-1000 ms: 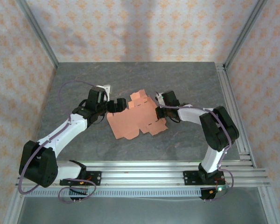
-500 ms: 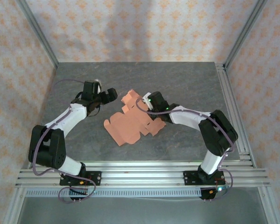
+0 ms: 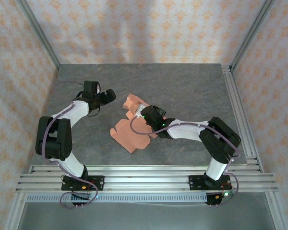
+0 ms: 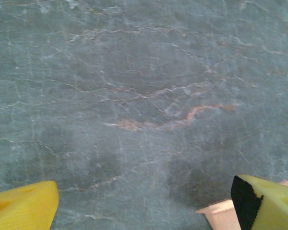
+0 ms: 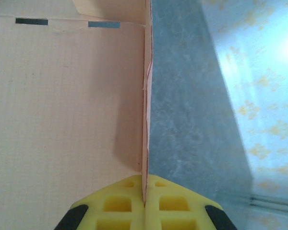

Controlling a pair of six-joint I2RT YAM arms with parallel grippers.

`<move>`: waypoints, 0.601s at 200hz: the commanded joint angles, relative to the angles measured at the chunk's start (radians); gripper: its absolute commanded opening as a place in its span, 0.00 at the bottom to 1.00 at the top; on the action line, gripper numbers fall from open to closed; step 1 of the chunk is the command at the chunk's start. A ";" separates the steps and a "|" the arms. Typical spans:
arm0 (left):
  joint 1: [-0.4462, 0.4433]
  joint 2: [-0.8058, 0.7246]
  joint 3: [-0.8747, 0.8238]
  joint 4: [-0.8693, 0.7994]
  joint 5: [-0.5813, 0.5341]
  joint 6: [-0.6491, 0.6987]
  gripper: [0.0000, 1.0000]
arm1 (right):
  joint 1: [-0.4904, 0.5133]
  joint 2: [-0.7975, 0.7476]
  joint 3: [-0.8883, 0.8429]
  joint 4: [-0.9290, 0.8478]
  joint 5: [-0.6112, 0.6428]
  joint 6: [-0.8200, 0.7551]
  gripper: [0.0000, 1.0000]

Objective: Fold the paper box

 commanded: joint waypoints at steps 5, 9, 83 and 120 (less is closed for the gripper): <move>0.005 0.025 0.056 0.026 0.029 0.027 0.94 | 0.026 0.033 -0.066 0.264 0.160 -0.197 0.00; 0.005 0.031 0.061 0.027 0.031 0.030 0.94 | 0.031 0.037 -0.077 0.298 0.168 -0.222 0.00; 0.005 0.096 0.091 0.026 0.045 0.066 0.95 | 0.070 0.153 -0.161 0.660 0.239 -0.481 0.00; 0.005 0.143 0.123 0.011 0.051 0.081 0.94 | 0.079 0.198 -0.183 0.822 0.240 -0.580 0.00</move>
